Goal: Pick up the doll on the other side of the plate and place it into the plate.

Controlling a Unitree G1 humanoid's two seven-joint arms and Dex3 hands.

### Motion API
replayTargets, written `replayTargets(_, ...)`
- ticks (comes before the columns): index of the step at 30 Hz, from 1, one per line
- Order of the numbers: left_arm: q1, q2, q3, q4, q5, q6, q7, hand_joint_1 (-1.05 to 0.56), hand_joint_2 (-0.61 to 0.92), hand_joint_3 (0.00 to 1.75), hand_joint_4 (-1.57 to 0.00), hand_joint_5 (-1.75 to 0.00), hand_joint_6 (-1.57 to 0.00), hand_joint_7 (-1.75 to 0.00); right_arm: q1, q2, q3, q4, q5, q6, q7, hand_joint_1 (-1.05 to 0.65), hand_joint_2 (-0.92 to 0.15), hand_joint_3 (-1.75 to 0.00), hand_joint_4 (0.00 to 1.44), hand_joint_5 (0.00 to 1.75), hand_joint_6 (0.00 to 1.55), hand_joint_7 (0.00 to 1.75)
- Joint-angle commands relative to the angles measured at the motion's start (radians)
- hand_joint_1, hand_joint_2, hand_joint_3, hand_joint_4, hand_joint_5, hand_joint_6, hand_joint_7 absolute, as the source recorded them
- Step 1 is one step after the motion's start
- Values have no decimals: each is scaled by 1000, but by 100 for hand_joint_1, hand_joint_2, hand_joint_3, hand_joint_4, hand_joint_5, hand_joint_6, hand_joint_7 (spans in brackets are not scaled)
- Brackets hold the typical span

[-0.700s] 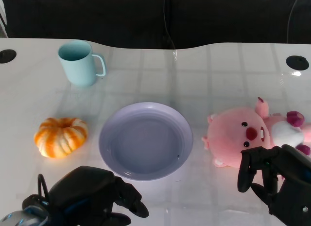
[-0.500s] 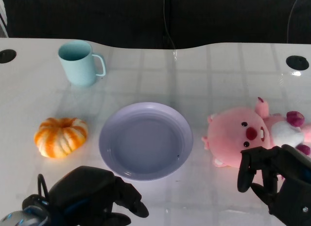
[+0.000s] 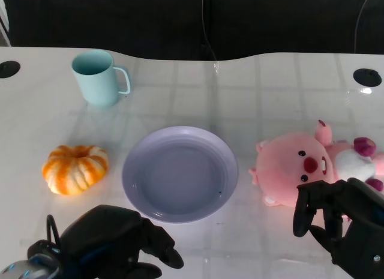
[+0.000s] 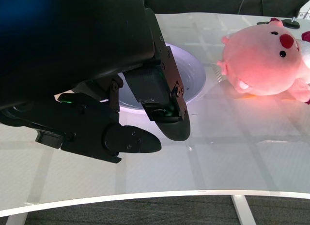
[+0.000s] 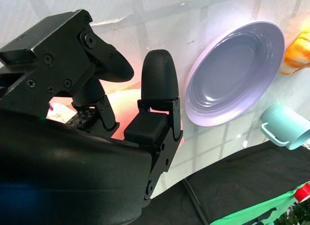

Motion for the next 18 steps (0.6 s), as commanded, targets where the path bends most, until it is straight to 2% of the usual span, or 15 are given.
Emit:
replayTargets(1, -5, 15, 8, 1, -3, -7, 6, -22, 92, 26, -77, -126, -110, -3, -10, -17, -3, -2, 2, -2, 3, 1, -43, -123, 79, 171, 80, 130)
replayTargets(10, -7, 16, 9, -2, -1, 1, -1, -23, 92, 27, -75, -125, -109, -2, -11, -15, -5, 2, -1, -8, -3, 1, -42, -122, 79, 168, 80, 129)
replayTargets(13, -6, 16, 9, -1, -3, 1, -1, -22, 92, 27, -76, -126, -110, -3, -12, -10, -13, 5, 4, -16, -14, 1, -40, -123, 80, 158, 80, 123)
replayTargets(16, -6, 17, 9, -9, -1, 10, -9, -23, 92, 27, -75, -125, -109, -3, -12, 3, -31, 4, 9, -16, -44, -1, -47, -109, 79, 141, 77, 106)
replayTargets(17, -6, 17, 9, -7, -2, 7, -6, -23, 92, 27, -75, -125, -109, -3, -11, 8, -37, 0, 11, -14, -55, -3, -52, -98, 77, 135, 75, 97)
replayTargets(18, -5, 17, 10, -5, -4, 4, -4, -23, 92, 27, -75, -126, -109, -3, -11, 11, -42, -3, 13, -15, -65, -5, -63, -76, 73, 124, 75, 81)
